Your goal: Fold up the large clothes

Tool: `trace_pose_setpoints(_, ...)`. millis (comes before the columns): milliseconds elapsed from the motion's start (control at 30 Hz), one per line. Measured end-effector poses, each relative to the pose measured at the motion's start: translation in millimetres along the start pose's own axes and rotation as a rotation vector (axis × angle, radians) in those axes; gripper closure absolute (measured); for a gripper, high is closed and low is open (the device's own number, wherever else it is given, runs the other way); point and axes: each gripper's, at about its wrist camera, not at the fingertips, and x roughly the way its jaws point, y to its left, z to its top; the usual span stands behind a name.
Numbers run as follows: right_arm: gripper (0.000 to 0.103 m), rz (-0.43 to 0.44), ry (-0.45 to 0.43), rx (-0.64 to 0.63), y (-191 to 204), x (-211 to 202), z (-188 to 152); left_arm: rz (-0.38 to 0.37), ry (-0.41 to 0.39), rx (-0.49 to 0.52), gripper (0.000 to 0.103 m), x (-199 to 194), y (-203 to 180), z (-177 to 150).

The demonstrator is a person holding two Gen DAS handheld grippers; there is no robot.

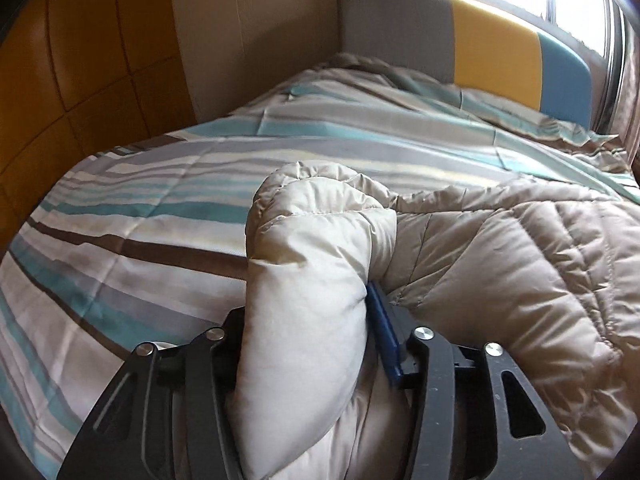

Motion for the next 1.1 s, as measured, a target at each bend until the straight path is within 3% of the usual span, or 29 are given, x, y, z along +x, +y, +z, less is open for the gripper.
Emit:
trace_pose_setpoints(200, 0.06, -0.02, 0.001, -0.005, 2.1, 6.0, -1.2, 0.013, 0.02, -0.002, 0.046, 5.5, -2.0, -0.3)
trace_pose_setpoints(267, 0.06, -0.025, 0.002, -0.006, 2.5, 5.9, -0.9, 0.055, 0.023, -0.005, 0.03, 2.7, -3.3, 0.6)
trace_pose_setpoints(333, 0.059, -0.031, 0.002, -0.009, 3.1, 4.6, -1.4, 0.102, 0.034, -0.007, 0.022, -4.4, -2.9, 3.7)
trace_pose_setpoints(400, 0.058, -0.036, 0.001, -0.011, 4.1, 3.4, -2.0, 0.11, 0.045, -0.008, 0.021, -19.5, -4.0, 7.0)
trace_pose_setpoints(467, 0.057, -0.042, -0.001, -0.015, 4.1, 3.0, -2.1, 0.117, 0.004, -0.059, 0.021, -45.0, -4.6, 10.1)
trace_pose_setpoints(600, 0.056, -0.043, -0.002, -0.011, 3.8, 2.4, -2.0, 0.033, -0.154, -0.209, 0.011, -103.1, -24.7, 18.5)
trace_pose_setpoints(700, 0.055, -0.042, -0.004, -0.008, 3.2, 1.6, -2.3, -0.014, -0.196, -0.165, 0.011, -117.0, -64.6, 29.1)
trace_pose_setpoints(767, 0.055, -0.042, -0.005, -0.007, 2.6, 1.4, -2.1, -0.015, -0.197, -0.058, 0.011, -108.7, -101.6, 36.6)
trace_pose_setpoints(833, 0.054, -0.041, -0.005, -0.005, 2.2, 1.4, -2.2, 0.031, -0.189, 0.041, 0.011, -92.5, -129.6, 37.6)
trace_pose_setpoints(900, 0.054, -0.039, -0.004, -0.002, 2.1, 1.6, -2.2, 0.058, -0.187, 0.092, 0.011, -78.0, -142.9, 31.6)
trace_pose_setpoints(1100, 0.053, -0.024, -0.006, 0.01, 0.0, 2.1, -2.8, -0.003, -0.135, -0.01, 0.006, -35.9, -127.8, 1.7)
